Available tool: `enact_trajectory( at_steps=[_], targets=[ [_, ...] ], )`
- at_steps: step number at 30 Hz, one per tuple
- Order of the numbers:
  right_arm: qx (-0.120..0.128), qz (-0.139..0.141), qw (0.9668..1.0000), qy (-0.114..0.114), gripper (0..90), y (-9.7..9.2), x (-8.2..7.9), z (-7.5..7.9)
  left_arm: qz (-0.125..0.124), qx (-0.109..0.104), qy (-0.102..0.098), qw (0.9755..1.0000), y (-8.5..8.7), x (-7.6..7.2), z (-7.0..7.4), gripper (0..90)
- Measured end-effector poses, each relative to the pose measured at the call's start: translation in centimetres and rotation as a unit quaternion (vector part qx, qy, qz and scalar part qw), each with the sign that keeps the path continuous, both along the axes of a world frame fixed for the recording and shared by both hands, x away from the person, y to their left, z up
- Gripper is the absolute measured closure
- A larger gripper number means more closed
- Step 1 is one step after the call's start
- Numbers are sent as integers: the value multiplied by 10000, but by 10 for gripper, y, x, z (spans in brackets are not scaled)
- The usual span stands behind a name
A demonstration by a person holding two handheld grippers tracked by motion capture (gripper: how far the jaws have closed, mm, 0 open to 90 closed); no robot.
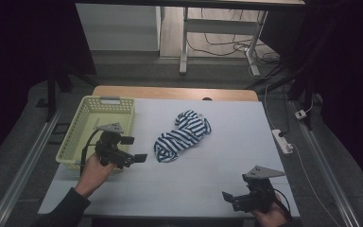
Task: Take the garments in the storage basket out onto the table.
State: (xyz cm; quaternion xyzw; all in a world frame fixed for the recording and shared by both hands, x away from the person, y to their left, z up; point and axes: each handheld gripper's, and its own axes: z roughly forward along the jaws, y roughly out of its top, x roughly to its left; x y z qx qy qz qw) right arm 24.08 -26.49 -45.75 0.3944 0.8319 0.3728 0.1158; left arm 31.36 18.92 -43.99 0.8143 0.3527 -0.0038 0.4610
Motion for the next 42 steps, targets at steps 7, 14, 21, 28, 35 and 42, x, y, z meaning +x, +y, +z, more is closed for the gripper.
enact_trajectory(
  at_steps=[7, 14, 21, 28, 35, 42],
  targets=[
    [-12, 3, 10000, 6, 7, 0, 0, 0, 99, 66, -28, 9999, 10, -11, -2, 5],
    [-26, 15, 10000, 3, 7, 1, 0, 0, 237, 73, -10, 9997, 25, -24, -8, 4],
    [-43, 18, 10000, 9, 7, 1, 0, 0, 454, 106, 39, 9989, 41, -38, -15, 2],
    [-65, 23, 10000, 15, 7, 1, 0, 0, 732, 43, 68, 9973, 62, -55, -20, 2],
    [-78, 28, 10000, 31, 7, 2, 0, -1, 958, -21, 84, 9954, 82, -72, -25, 2],
    [-95, 29, 9999, 39, 7, 2, 0, -1, 1115, -29, 100, 9937, 97, -84, -30, 2]
  ],
)
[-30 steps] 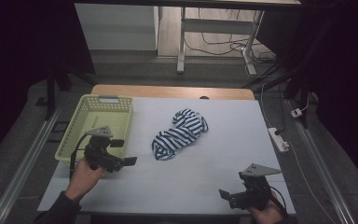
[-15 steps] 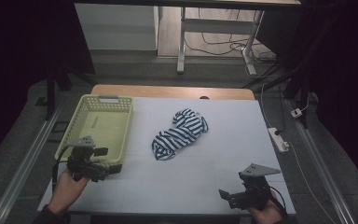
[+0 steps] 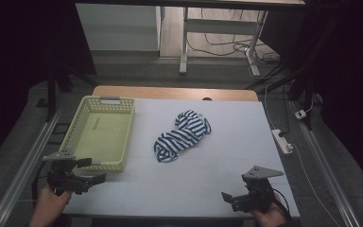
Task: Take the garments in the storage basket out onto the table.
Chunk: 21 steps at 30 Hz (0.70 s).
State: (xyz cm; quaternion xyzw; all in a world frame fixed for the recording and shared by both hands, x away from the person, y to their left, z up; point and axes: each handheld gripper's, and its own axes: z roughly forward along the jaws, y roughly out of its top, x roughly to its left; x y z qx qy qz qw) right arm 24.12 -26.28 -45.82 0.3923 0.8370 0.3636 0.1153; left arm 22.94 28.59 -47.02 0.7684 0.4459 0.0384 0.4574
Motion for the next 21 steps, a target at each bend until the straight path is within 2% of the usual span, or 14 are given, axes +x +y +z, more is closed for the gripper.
enact_trajectory(
  at_steps=[12, 21],
  targets=[
    [-4, -11, 10000, 2, 7, 0, 0, 0, 335, -27, -20, 9994, 24, -20, -5, 1],
    [9, -23, 10000, 10, 7, 0, 0, 0, 552, 101, -54, 9984, 37, -33, -8, 1]
  ],
)
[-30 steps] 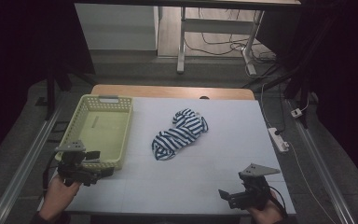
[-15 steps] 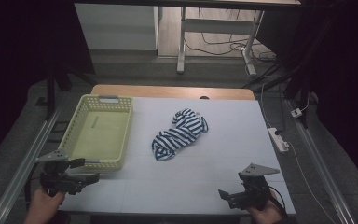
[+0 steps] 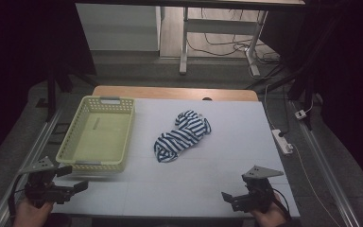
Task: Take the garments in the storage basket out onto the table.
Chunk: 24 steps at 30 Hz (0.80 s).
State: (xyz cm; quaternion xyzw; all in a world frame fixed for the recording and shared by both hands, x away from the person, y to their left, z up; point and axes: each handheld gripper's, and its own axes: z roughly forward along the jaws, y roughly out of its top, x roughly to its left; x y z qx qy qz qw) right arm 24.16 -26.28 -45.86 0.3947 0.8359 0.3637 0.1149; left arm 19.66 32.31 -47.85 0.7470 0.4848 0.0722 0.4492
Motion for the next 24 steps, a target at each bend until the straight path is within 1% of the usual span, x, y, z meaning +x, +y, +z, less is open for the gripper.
enact_trajectory(
  at_steps=[9, 16, 18, 24],
  targets=[
    [-24, 9, 10000, 7, 7, 0, 0, 0, 138, 65, 96, 9998, 10, -10, -5, 1],
    [-28, 18, 10000, 16, 7, 1, 0, 0, 217, -19, 118, 9997, 17, -16, -6, 1],
    [-36, 20, 10000, 13, 7, 1, 0, 0, 238, 28, 139, 9996, 18, -18, -6, 1],
    [-61, 20, 10000, 9, 7, 1, 0, 0, 236, 318, 207, 9990, 16, -22, -6, 1]
  ],
)
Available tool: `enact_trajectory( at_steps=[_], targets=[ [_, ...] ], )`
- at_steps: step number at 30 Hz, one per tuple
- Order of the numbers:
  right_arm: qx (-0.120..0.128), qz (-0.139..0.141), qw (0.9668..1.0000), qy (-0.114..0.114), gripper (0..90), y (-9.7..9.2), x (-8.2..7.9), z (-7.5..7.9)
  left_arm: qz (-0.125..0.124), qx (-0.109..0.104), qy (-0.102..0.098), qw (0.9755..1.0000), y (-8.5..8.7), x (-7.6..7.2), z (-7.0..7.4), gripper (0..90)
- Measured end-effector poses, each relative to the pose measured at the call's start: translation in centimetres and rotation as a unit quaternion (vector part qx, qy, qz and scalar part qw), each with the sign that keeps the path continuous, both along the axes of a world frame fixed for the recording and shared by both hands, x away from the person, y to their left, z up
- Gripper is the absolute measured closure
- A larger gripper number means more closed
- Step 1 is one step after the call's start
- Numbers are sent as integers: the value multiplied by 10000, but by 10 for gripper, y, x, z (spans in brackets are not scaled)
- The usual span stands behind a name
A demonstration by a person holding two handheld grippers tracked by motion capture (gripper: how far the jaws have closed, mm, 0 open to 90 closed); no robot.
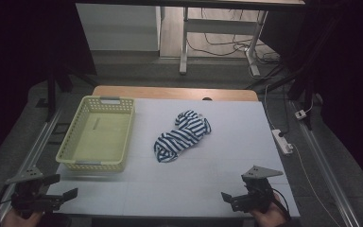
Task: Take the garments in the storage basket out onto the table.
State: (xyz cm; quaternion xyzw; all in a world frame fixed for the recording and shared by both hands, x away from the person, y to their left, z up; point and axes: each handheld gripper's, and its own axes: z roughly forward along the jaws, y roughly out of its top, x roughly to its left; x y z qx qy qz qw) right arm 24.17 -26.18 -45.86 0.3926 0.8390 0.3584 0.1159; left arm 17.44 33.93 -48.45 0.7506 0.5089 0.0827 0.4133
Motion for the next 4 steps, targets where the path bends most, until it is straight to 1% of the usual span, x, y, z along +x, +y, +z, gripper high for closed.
enact_trajectory(
  at_steps=[2, 4],
  targets=[
    [-11, -2, 10000, 4, 7, 0, 0, 0, -13, 41, 31, 10000, -1, 0, 0, 1],
    [-16, 13, 10000, 3, 7, 0, 0, -1, -22, 11, 67, 10000, 0, 1, 0, 1]
  ],
)
